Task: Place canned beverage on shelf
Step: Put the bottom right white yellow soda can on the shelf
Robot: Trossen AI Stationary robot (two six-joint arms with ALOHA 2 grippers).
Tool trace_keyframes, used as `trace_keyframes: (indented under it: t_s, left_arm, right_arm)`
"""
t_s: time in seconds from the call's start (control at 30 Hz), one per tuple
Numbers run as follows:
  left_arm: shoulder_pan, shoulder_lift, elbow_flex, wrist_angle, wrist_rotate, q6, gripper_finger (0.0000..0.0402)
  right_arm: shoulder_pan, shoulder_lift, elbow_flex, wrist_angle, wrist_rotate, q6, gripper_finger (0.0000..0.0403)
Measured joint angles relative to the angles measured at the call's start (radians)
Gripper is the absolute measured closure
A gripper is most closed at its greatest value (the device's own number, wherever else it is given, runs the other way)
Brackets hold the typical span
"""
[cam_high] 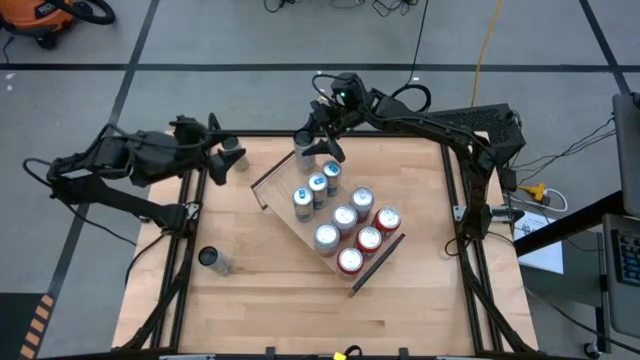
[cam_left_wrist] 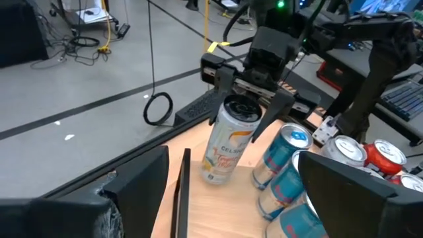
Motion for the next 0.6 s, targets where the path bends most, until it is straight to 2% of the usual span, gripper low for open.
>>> trace_keyframes:
  t_s: [0.47, 0.6]
  left_arm:
    - [0.044, 0.001, 0.000, -0.001, 0.008, -0.001, 0.0066]
    - [0.051, 0.001, 0.000, -0.001, 0.008, 0.002, 0.0066]
  right_arm:
    - [0.002, -0.002, 0.000, -0.026, 0.032, 0.091, 0.0167]
    - [0.004, -0.002, 0.000, -0.019, 0.029, 0.060, 0.0167]
